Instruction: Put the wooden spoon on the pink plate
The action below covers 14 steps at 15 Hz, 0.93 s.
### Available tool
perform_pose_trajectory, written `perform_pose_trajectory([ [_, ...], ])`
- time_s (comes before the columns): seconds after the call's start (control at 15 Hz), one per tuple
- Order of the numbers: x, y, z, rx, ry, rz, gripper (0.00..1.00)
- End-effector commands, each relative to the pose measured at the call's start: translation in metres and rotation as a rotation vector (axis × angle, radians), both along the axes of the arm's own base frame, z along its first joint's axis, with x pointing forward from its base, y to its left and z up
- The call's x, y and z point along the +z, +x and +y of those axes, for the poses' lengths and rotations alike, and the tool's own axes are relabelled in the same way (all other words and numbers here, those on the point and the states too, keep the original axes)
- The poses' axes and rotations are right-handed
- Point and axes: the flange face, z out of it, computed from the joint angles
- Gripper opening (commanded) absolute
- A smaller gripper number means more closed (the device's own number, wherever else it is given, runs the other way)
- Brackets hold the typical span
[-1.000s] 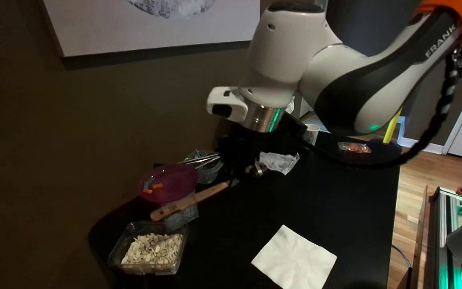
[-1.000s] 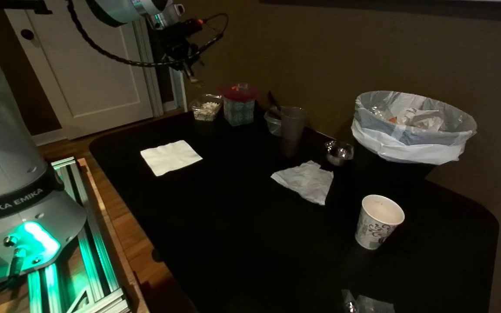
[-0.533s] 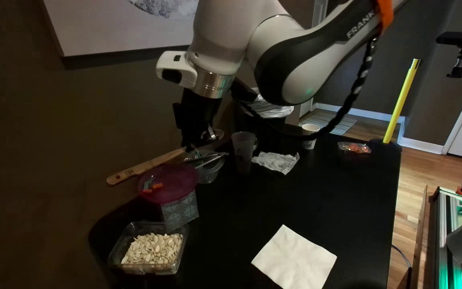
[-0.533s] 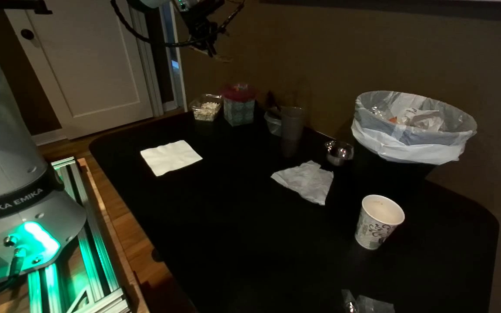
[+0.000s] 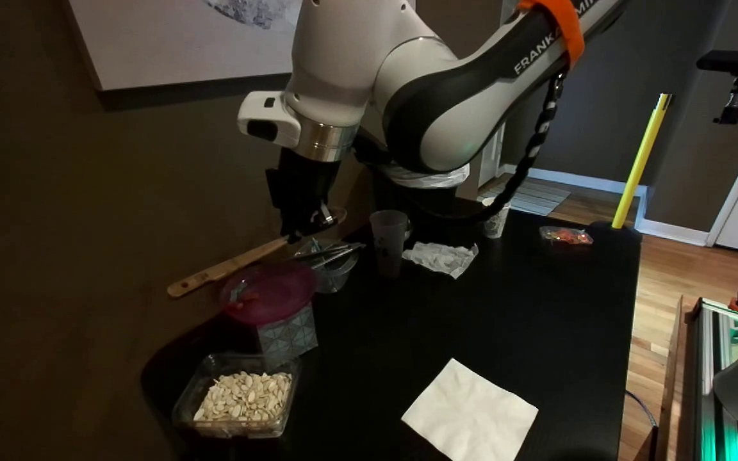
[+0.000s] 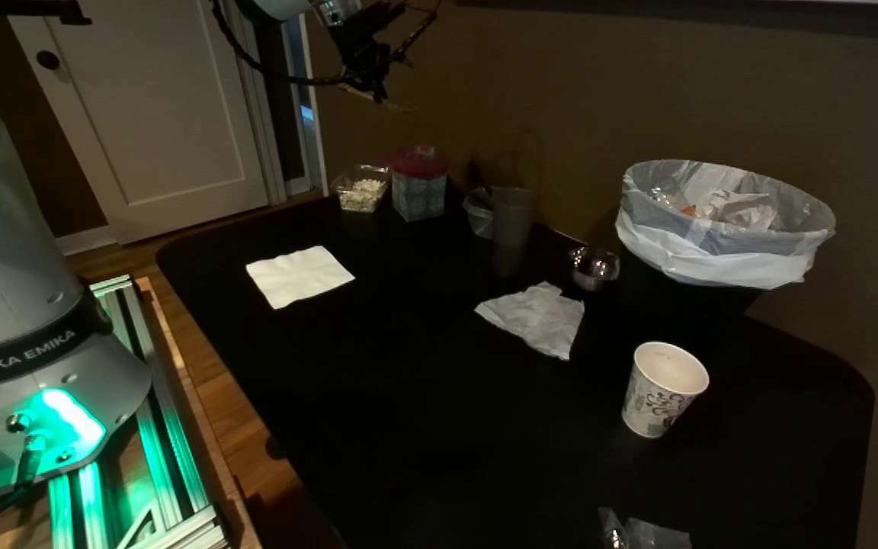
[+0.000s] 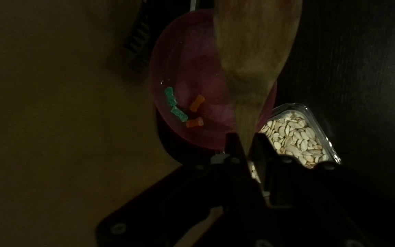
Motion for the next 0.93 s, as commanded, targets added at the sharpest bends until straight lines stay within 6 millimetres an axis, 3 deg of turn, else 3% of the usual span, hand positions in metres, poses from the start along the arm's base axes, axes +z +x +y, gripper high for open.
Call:
perform_pose_trajectory([
  [0.0, -0.019, 0.022, -0.004, 0.070, -0.026, 0.011, 0.04],
  [0.33, -0.028, 0.067, -0.004, 0.178, -0.071, 0.021, 0.04],
  [0.67, -0.048, 0.109, -0.006, 0.137, -0.112, 0.041, 0.04],
  [0.73, -0.050, 0.115, -0.009, 0.108, -0.112, 0.057, 0.04],
  [0.8, -0.040, 0.097, -0.011, 0.129, -0.104, 0.031, 0.14],
  [0.87, -0.045, 0.104, -0.012, 0.117, -0.106, 0.038, 0.14],
])
